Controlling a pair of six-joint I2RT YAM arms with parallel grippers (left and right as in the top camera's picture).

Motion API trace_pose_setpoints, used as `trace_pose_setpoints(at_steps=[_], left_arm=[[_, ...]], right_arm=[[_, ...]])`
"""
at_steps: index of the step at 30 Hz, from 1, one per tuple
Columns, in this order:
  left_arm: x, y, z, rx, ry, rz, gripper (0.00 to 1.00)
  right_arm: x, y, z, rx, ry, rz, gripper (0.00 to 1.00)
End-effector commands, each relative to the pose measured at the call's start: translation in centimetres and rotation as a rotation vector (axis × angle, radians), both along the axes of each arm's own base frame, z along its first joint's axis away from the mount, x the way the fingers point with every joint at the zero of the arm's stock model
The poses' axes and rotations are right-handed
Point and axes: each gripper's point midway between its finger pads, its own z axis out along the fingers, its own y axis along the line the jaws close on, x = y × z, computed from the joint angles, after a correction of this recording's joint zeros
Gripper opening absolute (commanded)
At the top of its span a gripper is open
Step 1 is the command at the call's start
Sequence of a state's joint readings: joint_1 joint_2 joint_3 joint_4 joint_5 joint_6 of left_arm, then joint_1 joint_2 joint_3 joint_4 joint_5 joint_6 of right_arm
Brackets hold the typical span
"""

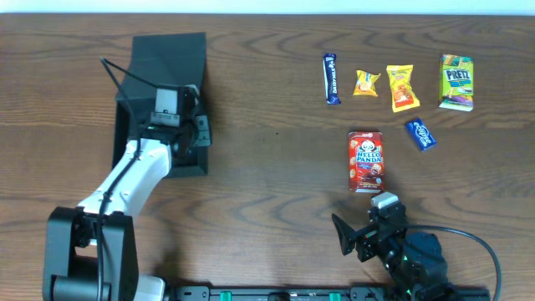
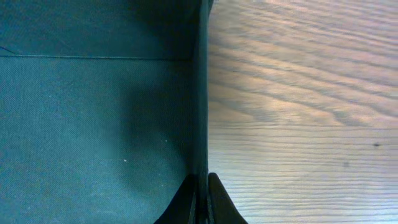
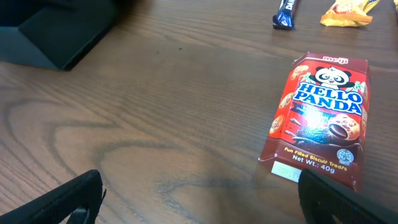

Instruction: Pack container

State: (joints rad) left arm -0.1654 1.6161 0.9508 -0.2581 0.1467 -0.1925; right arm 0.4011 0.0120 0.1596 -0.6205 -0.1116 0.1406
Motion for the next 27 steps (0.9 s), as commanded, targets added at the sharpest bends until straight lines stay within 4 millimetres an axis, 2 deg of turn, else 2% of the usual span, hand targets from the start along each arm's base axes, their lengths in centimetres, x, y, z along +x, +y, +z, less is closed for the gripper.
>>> trace_pose_setpoints(at_steps=[1,5,8,13,19,27], left_arm=[[1.8,-1.9,2.2,-0.041,-0.061,0.003,0.06],[3.0,-4.8,3.3,-0.094,-0.092,0.008,0.06],[4.3,-6.8,3.2,-0.091,-0.107,0.034,0.06],[6.4,-11.3,3.0,-0.114,-0.108,0.002,0.06],[8.3,-15.0,3.5,-0.137,-0.131,0.001,0.06],[8.6,-19.2,2.8,-0.175,-0.108,0.053,0.06]], right_arm=[[0.0,0.1,-0.1,-0.015,-0.011,0.01,0.99],[0.0,0.1,-0.1,-0.015,-0.011,0.01,0.99],[0.0,0.1,-0.1,-0.015,-0.011,0.01,0.99],[0.0,0.1,-0.1,-0.015,-0.011,0.01,0.99],[0.0,0.1,-0.1,-0.015,-0.011,0.009,0.99],[0.0,0.1,-0.1,-0.015,-0.011,0.01,0.99]])
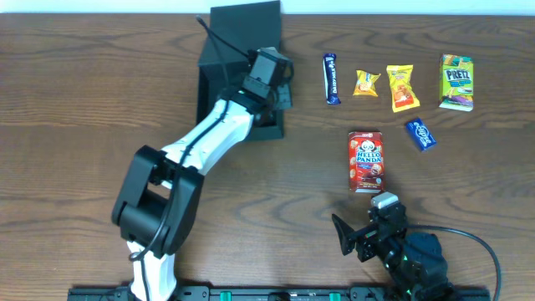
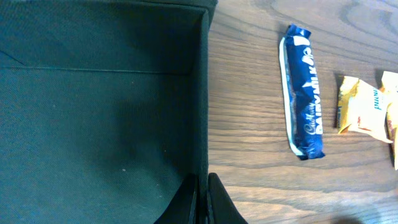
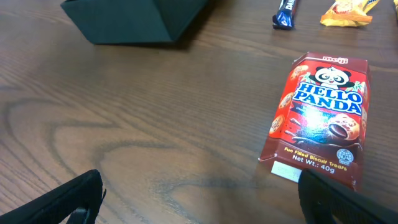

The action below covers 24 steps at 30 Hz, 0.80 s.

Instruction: Pack container

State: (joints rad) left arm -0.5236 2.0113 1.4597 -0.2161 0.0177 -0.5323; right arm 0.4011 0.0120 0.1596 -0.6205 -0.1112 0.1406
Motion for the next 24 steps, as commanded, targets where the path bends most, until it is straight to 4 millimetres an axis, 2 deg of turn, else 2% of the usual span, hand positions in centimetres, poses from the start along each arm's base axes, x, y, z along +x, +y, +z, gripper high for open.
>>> trace_pose_setpoints(at_steps=[1,9,16,24], left_arm=[[0.4,-1.3,0.3,-0.037,0.0,0.072,0.06],[-1.9,-2.5,-0.7,-0.028,0.061,0.138,0.05],[-3.2,-4.0,-0.8,-0.051,0.078,0.167,0.06],[-5.0,-3.3,-2.2,0.002,0.154,0.177,0.06]], right_arm=[[0.0,0.1,-0.1,-0.015,-0.011,0.01,0.99],[0.0,0.1,-0.1,-0.015,-0.011,0.01,0.99],[-0.1,0.1,-0.1,-0.016,-0.009,0.01,0.99],[-0.1,0.0,-0.2,-0.018,-0.004,0.01,0.99]])
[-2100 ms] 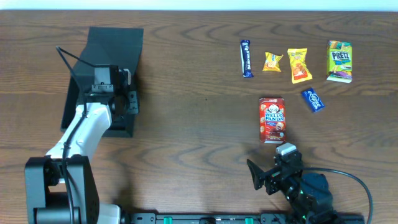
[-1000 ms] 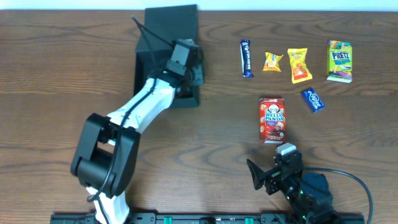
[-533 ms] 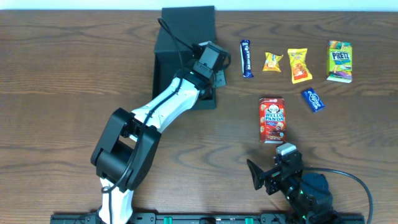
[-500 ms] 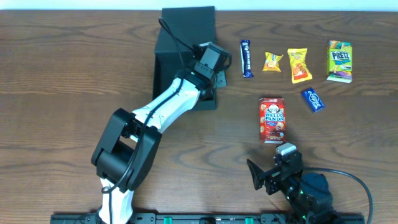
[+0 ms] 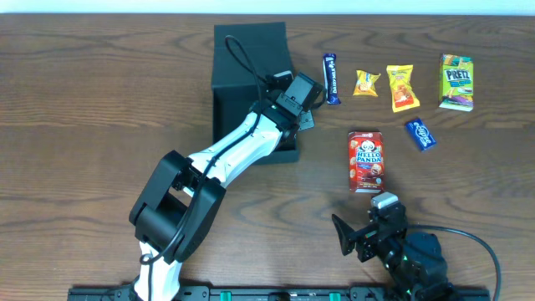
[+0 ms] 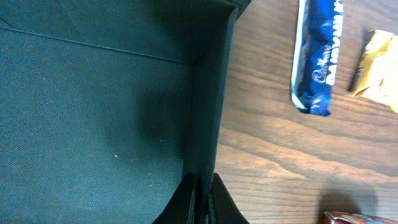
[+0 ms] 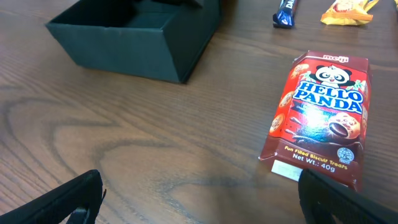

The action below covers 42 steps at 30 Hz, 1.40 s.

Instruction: Pack container

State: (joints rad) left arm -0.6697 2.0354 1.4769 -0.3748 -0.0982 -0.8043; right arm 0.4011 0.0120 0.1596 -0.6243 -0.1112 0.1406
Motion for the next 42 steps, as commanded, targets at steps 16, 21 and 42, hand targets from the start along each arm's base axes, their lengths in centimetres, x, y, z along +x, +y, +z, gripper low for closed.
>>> trace_pose_setpoints(at_steps=[16,21,42], left_arm=[[-1.4,-0.6,-0.2,0.071,0.033,-0.187,0.06],[-1.8,-1.1,-0.3,0.086,0.029,-0.274,0.06],[-1.9,-1.7,0.6,0.058,0.029,-0.299,0.79]], right_arm=[[-0.4,0.6,-0.1,-0.001,0.001,0.043,0.99],[-0.4,0.6,-0.1,-0.001,0.001,0.043,0.99],[-0.4,0.6,-0.1,-0.001,0.001,0.043,0.99]])
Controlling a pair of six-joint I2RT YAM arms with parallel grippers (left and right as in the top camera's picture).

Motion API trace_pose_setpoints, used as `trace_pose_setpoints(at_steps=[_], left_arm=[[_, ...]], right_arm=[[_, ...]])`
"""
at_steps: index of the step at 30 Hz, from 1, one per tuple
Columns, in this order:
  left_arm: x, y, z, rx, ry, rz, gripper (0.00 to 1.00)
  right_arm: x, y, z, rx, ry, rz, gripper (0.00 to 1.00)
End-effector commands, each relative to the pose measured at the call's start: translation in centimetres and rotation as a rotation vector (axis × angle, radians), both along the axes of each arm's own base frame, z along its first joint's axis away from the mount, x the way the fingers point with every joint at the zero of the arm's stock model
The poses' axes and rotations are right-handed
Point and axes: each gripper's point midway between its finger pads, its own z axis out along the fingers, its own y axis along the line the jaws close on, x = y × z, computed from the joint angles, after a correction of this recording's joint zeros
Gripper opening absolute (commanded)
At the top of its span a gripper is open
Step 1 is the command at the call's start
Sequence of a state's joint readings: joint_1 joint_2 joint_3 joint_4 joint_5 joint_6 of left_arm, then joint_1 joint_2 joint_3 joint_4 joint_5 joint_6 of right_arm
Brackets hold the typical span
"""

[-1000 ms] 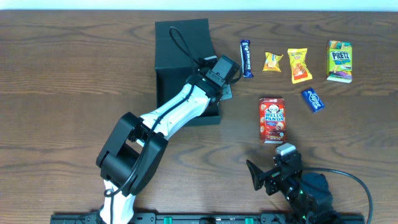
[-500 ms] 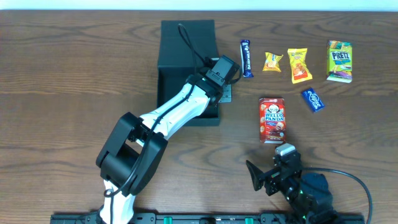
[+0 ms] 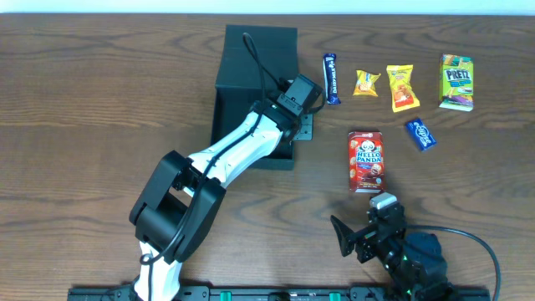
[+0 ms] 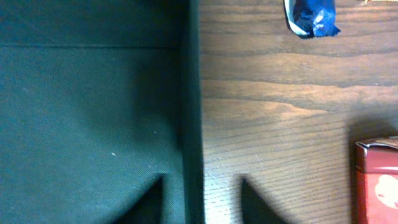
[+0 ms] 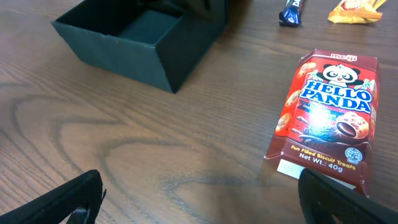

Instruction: Pack container

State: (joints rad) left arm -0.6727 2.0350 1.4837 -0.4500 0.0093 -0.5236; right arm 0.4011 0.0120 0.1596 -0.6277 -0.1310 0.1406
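The black open box (image 3: 251, 67) stands at the table's back middle, its empty inside (image 4: 87, 112) showing in the left wrist view. My left gripper (image 3: 304, 127) is open. Its fingers (image 4: 152, 199) straddle the box's right wall (image 4: 191, 124) without closing on it. A red Hello Panda box (image 3: 365, 160) lies flat to the right of the black box. My right gripper (image 3: 361, 238) is open near the front edge, with nothing between its fingers (image 5: 81, 199). The Hello Panda box (image 5: 329, 115) lies just beyond it.
Behind the Hello Panda box lie a blue chocolate bar (image 3: 331, 78), two yellow packets (image 3: 366, 82) (image 3: 402, 87), a green Pretz box (image 3: 456, 81) and a small blue packet (image 3: 421, 135). The black box (image 5: 134, 37) stands left of them.
My left gripper was shut on the black box's right wall and is now open around it. The box stands a little squarer and further right. The right gripper stays open in place.
The black box stood at the table's left with my left gripper shut on its wall. Then it was at the back middle, tilted, then beside the chocolate bar. Now it rests there, let go. The snacks and right arm stayed put.
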Motion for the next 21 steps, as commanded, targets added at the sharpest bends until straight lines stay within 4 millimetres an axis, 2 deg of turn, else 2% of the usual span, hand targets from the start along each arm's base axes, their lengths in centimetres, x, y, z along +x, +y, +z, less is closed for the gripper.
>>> trace_pose_setpoints(at_steps=[1,3,5,7,8,12,16,21], left_arm=[[0.7,-1.3,2.3,-0.051,-0.028,0.0,0.84],[1.5,-1.7,4.5,-0.07,-0.07,-0.001,0.98],[2.3,-1.6,7.0,-0.064,-0.122,-0.008,0.96],[2.7,-0.4,9.4,-0.018,-0.161,0.023,0.95],[2.7,0.5,10.4,0.022,-0.177,0.04,0.95],[1.9,6.5,14.3,0.259,-0.236,0.122,0.95],[0.4,11.8,18.0,0.448,-0.284,0.118,0.95],[-2.0,16.5,21.0,0.518,-0.256,0.096,0.95]], right_arm=[[-0.2,0.3,-0.1,-0.008,-0.006,0.025,0.99],[-0.2,0.3,-0.1,-0.008,-0.006,0.025,0.99],[-0.2,0.3,-0.1,-0.008,-0.006,0.025,0.99],[-0.2,0.3,-0.1,-0.008,-0.006,0.025,0.99],[-0.2,0.3,-0.1,-0.008,-0.006,0.025,0.99],[-0.2,0.3,-0.1,-0.008,-0.006,0.025,0.99],[-0.2,0.3,-0.1,-0.008,-0.006,0.025,0.99],[-0.2,0.3,-0.1,-0.008,-0.006,0.025,0.99]])
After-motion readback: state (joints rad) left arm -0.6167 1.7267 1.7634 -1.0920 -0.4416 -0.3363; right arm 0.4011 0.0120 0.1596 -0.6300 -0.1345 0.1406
